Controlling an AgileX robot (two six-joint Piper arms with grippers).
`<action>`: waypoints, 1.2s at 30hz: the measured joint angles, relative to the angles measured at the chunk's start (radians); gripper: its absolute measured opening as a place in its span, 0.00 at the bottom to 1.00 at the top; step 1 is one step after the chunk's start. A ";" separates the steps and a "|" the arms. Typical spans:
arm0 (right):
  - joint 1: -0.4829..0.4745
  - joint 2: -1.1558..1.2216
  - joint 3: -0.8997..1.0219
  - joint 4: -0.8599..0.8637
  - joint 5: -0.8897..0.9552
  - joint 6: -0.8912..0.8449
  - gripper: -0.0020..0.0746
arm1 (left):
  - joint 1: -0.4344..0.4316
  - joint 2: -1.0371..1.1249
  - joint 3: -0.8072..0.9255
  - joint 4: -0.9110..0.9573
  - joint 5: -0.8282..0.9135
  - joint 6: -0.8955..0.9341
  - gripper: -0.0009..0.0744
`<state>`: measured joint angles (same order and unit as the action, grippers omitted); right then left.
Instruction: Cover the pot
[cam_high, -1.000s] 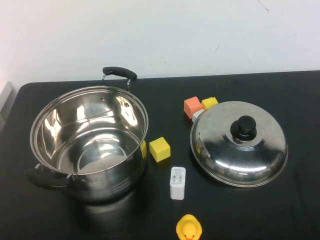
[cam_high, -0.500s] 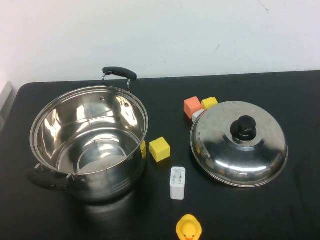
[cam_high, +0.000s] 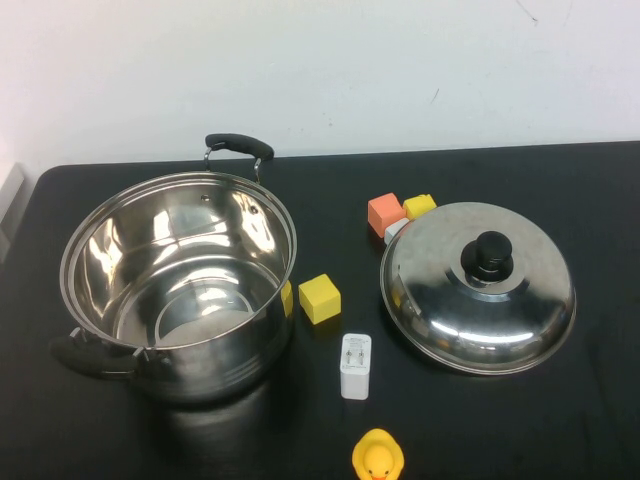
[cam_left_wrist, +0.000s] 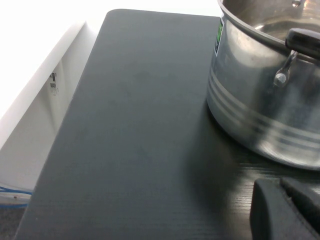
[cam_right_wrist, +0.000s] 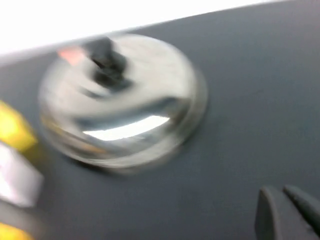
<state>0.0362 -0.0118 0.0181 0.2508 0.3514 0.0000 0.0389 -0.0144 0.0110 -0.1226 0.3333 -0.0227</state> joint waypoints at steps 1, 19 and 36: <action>0.000 0.000 0.002 0.086 0.000 0.028 0.02 | 0.000 0.000 0.000 0.000 0.000 0.000 0.01; 0.000 0.000 0.008 0.558 -0.016 -0.271 0.02 | 0.000 0.000 0.000 0.000 0.000 0.000 0.01; 0.000 0.350 -0.343 0.558 0.069 -0.910 0.02 | 0.000 0.000 0.000 0.000 0.000 0.000 0.01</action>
<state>0.0362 0.3378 -0.3253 0.8087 0.4206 -0.9096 0.0389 -0.0144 0.0110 -0.1226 0.3333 -0.0227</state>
